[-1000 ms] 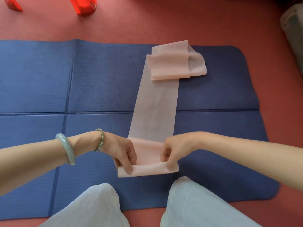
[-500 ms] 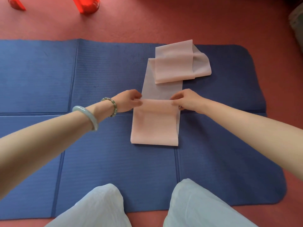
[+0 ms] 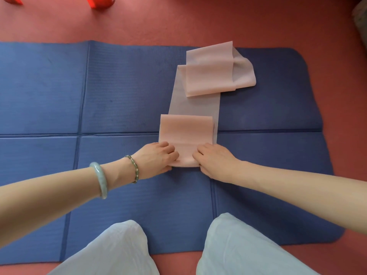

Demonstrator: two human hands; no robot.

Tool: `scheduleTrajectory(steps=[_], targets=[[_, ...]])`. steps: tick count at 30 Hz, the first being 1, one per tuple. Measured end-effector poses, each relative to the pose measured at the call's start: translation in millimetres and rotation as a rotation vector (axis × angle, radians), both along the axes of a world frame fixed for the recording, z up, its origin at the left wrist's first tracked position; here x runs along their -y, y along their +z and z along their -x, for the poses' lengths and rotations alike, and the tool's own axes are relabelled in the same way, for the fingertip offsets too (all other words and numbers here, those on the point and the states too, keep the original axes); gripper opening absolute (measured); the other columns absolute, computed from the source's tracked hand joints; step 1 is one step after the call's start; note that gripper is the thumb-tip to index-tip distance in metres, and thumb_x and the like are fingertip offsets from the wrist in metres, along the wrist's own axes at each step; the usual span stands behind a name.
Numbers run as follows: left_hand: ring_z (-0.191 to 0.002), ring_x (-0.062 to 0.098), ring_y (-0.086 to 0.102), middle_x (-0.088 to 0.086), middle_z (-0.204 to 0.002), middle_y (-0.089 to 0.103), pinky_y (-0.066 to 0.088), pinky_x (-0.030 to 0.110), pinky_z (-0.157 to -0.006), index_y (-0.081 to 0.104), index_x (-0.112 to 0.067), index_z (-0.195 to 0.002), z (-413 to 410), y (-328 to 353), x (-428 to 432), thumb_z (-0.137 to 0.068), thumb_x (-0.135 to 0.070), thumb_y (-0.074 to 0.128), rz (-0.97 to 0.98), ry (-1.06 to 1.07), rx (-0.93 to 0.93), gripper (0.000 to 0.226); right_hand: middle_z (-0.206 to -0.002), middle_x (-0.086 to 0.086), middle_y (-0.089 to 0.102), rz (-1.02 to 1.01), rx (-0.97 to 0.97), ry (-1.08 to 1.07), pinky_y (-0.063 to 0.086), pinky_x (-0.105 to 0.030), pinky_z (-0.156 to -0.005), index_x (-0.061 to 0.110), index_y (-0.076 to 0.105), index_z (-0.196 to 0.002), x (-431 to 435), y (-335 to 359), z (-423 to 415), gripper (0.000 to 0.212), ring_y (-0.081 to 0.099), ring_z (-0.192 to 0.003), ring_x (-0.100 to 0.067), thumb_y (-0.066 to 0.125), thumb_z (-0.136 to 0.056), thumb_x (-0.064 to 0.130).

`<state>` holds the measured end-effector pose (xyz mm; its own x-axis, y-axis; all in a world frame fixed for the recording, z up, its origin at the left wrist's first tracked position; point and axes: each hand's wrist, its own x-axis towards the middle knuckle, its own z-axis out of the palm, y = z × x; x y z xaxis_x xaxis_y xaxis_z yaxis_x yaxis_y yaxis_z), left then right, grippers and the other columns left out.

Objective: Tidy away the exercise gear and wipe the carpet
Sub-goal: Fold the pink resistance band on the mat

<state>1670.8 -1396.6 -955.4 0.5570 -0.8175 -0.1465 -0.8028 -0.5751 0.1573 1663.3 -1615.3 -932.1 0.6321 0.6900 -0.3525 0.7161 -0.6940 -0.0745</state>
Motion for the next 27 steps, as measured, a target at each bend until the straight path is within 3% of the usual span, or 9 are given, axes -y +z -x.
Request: scheduleTrajectory(steps=[3,5,10,12,16,19,22,25,27], targets=[[-0.053,0.022,0.052,0.001,-0.063,0.055,0.043,0.025,-0.045,0.056,-0.012,-0.071,-2.1,7.8,4.2,-0.06,-0.014,0.077,0.001,-0.029,-0.068,0.024,-0.07,-0.005,0.046,-0.078,-0.143,-0.089,0.031,-0.029,-0.052,0.01,0.044,-0.071,-3.3,1.9,2.8,0.018,0.045,-0.062,-0.026,0.062,-0.072,0.006],[-0.067,0.024,0.052,0.004,-0.077,0.059,0.039,0.028,-0.053,0.056,-0.011,-0.081,-0.9,18.3,9.2,-0.073,-0.015,0.063,-0.115,0.02,-0.247,0.011,-0.074,-0.003,0.044,-0.035,-0.35,-0.168,0.032,-0.032,-0.055,0.012,0.039,-0.071,-5.5,3.9,10.1,0.015,0.043,-0.068,-0.025,0.049,-0.082,0.01],[-0.065,0.012,0.051,-0.007,-0.074,0.059,0.048,0.024,-0.061,0.059,-0.018,-0.082,22.4,40.7,13.2,-0.074,-0.023,0.061,-0.34,0.051,-0.849,0.01,-0.064,0.005,0.049,-0.041,-0.898,-0.24,0.033,-0.027,-0.05,0.015,0.055,-0.072,-14.5,29.5,34.3,0.01,0.041,-0.056,-0.011,0.054,-0.082,0.017],[-0.058,0.006,0.045,-0.011,-0.066,0.052,0.039,0.013,-0.054,0.058,-0.02,-0.08,33.9,46.0,14.1,-0.075,-0.022,0.065,-0.391,0.047,-1.048,0.008,-0.066,0.005,0.051,-0.019,-1.069,-0.232,0.036,-0.024,-0.053,0.014,0.059,-0.075,-18.0,38.8,46.9,0.009,0.044,-0.058,-0.01,0.054,-0.081,0.016],[-0.057,-0.001,0.046,-0.015,-0.064,0.053,0.039,0.016,-0.06,0.062,-0.023,-0.078,32.4,55.3,10.0,-0.076,-0.016,0.069,-0.438,0.087,-1.376,0.01,-0.075,0.004,0.055,-0.021,-1.32,-0.317,0.041,-0.026,-0.062,0.013,0.067,-0.088,-16.6,48.1,48.0,0.012,0.05,-0.068,-0.011,0.059,-0.08,0.018],[-0.061,-0.001,0.053,-0.017,-0.065,0.058,0.044,0.018,-0.062,0.063,-0.025,-0.078,9.0,56.3,3.1,-0.079,-0.014,0.069,-0.285,0.218,-1.339,0.013,-0.074,0.007,0.057,-0.072,-1.315,-0.422,0.04,-0.017,-0.061,0.011,0.068,-0.089,-4.1,48.8,26.9,0.014,0.051,-0.067,-0.007,0.061,-0.08,0.02],[-0.075,0.009,0.064,-0.01,-0.085,0.067,0.05,0.02,-0.069,0.067,-0.024,-0.093,-18.5,49.5,-1.2,-0.083,-0.016,0.063,-0.091,0.409,-1.04,0.014,-0.079,0.003,0.06,-0.176,-1.169,-0.621,0.043,-0.02,-0.065,0.003,0.066,-0.093,14.1,37.7,-0.3,0.025,0.054,-0.071,-0.008,0.061,-0.078,0.023],[-0.074,0.01,0.065,-0.002,-0.092,0.067,0.051,0.02,-0.071,0.065,-0.018,-0.103,-36.6,36.1,2.7,-0.084,-0.012,0.063,0.159,0.68,-1.019,0.021,-0.098,0.002,0.066,-0.125,-0.82,-0.649,0.045,-0.021,-0.071,0.016,0.067,-0.103,30.5,21.0,-27.0,0.02,0.059,-0.087,-0.012,0.06,-0.085,0.019],[-0.089,0.016,0.061,0.003,-0.109,0.064,0.047,0.024,-0.081,0.056,-0.016,-0.118,-37.7,24.6,9.4,-0.082,-0.015,0.065,0.138,0.731,-0.876,0.037,-0.111,-0.001,0.063,-0.119,-0.656,-0.706,0.039,-0.022,-0.075,0.018,0.062,-0.115,35.6,11.7,-35.7,0.029,0.055,-0.094,-0.014,0.058,-0.086,0.02]])
